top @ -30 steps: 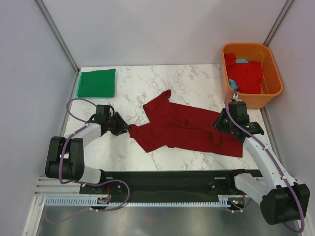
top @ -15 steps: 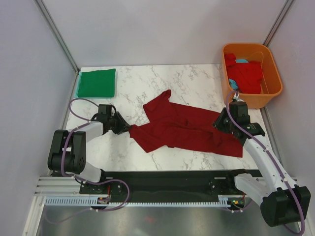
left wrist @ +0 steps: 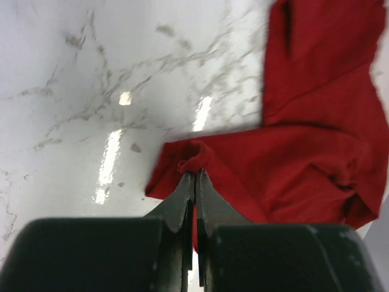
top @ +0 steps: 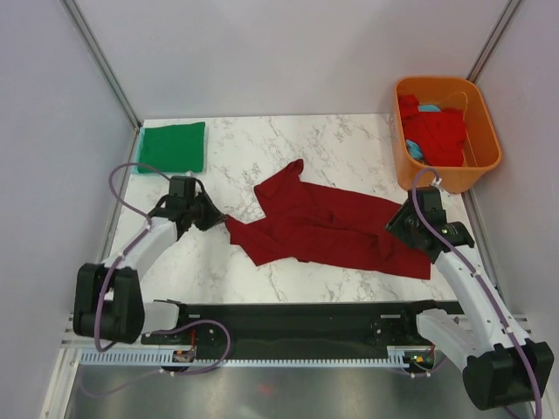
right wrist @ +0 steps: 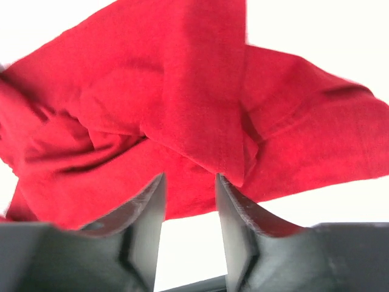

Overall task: Fold and stack the t-shirts
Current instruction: Flatten the tshirt out

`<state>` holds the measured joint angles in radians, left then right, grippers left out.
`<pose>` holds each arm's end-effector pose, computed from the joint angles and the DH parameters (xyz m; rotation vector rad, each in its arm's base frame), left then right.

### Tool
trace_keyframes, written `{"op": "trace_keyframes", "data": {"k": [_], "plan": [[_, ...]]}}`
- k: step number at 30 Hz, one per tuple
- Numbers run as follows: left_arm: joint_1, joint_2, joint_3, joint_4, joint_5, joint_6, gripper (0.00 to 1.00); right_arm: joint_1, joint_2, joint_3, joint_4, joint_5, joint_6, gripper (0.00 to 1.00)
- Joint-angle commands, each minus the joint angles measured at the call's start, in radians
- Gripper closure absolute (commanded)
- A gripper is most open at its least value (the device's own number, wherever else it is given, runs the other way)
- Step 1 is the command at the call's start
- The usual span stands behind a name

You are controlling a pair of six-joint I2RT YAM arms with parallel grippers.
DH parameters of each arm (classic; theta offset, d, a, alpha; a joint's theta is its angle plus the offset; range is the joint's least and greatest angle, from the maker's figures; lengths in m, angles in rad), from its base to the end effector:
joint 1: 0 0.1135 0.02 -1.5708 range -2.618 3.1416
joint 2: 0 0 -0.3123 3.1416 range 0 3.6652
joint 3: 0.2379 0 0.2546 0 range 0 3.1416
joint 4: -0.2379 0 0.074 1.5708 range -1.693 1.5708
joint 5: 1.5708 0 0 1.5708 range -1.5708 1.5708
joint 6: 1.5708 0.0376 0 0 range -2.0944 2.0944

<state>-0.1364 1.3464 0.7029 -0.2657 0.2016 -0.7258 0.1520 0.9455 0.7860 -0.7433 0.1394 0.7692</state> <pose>0.2492 -0.0418 0.2301 -0.6577 2.4725 -0.6019 0.1589 0.0190 0.2993 0.8087 2.3393 0.2269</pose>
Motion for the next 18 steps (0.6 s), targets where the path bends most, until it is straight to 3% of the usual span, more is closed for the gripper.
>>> {"op": "trace_keyframes", "data": {"k": [1, 6, 13, 18], "plan": [[-0.006, -0.145, 0.101, -0.089, -0.077, 0.045, 0.98, -0.005, -0.073, -0.028, -0.076, 0.088, 0.143, 0.5], [-0.006, -0.248, 0.125, -0.127, -0.019, 0.071, 0.98, -0.005, -0.07, -0.118, 0.055, 0.06, 0.173, 0.48], [-0.006, -0.328, 0.187, -0.202, -0.008, 0.097, 0.98, -0.003, 0.032, -0.22, 0.124, 0.012, 0.196, 0.51], [-0.006, -0.363, 0.201, -0.224, -0.018, 0.104, 0.98, -0.002, 0.024, -0.278, 0.215, 0.081, 0.203, 0.51]]}}
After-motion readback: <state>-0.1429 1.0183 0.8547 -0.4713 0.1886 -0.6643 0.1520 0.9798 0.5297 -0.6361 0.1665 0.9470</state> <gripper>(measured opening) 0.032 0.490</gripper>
